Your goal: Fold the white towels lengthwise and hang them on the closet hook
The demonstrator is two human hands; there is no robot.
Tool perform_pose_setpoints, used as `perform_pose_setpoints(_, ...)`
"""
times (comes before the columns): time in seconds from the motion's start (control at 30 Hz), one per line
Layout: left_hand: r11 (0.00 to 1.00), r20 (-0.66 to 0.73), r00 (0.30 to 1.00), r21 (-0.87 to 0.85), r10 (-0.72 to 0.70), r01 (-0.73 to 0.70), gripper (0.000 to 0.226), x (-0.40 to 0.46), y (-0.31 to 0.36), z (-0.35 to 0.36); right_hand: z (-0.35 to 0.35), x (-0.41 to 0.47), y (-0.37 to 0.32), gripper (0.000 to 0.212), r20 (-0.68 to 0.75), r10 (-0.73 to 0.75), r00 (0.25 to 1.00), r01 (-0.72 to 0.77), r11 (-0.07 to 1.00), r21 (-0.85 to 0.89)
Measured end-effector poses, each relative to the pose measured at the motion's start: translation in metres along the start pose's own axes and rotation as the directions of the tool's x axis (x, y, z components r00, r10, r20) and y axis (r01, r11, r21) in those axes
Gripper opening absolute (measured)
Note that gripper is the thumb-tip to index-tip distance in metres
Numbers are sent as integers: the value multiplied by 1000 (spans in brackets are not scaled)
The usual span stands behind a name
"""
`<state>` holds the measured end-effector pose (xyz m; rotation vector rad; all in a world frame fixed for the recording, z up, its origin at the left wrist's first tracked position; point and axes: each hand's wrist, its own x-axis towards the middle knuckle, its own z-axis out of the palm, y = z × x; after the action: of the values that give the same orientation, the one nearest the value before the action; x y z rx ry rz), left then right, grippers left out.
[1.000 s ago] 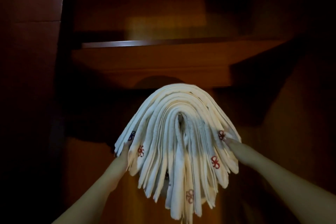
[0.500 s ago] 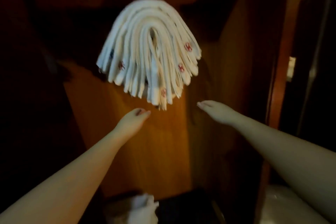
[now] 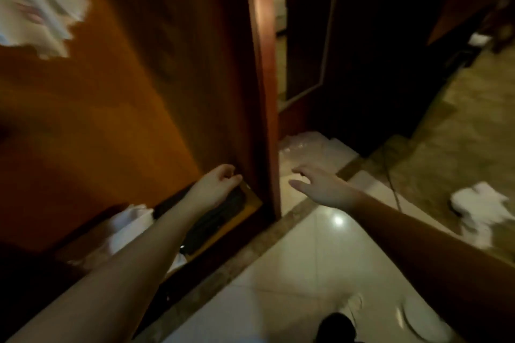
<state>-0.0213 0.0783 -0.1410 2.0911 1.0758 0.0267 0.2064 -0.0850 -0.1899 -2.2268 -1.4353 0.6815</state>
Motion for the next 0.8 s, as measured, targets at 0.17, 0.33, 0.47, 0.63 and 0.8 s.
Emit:
perform_pose_setpoints(0.17, 999, 200, 979, 43, -26, 18, 47, 68, 61, 123, 1, -35, 137, 56, 67, 256, 964, -262, 959, 106)
perform_pose_setpoints(0.33, 984, 349, 937, 168, -11, -50, 50, 127, 120, 234, -23, -72, 253, 60, 183, 448, 875, -470, 878, 96)
perform_pose_setpoints(0.47, 957, 451, 892, 266, -21, -112, 55, 167, 174, 303, -49, -94, 326, 58, 208, 566, 798, -591, 802, 86)
perform_pose_setpoints(0.63, 901, 539, 842, 368, -6, -229, 56, 211, 233, 366, -65, -112, 398, 58, 227, 690, 688, -721, 687, 96)
perform_pose_setpoints(0.8, 834, 634, 773, 414, 23, -365, 51, 267, 294, 429, -77, -117, 469, 55, 260, 786, 561, -828, 542, 146)
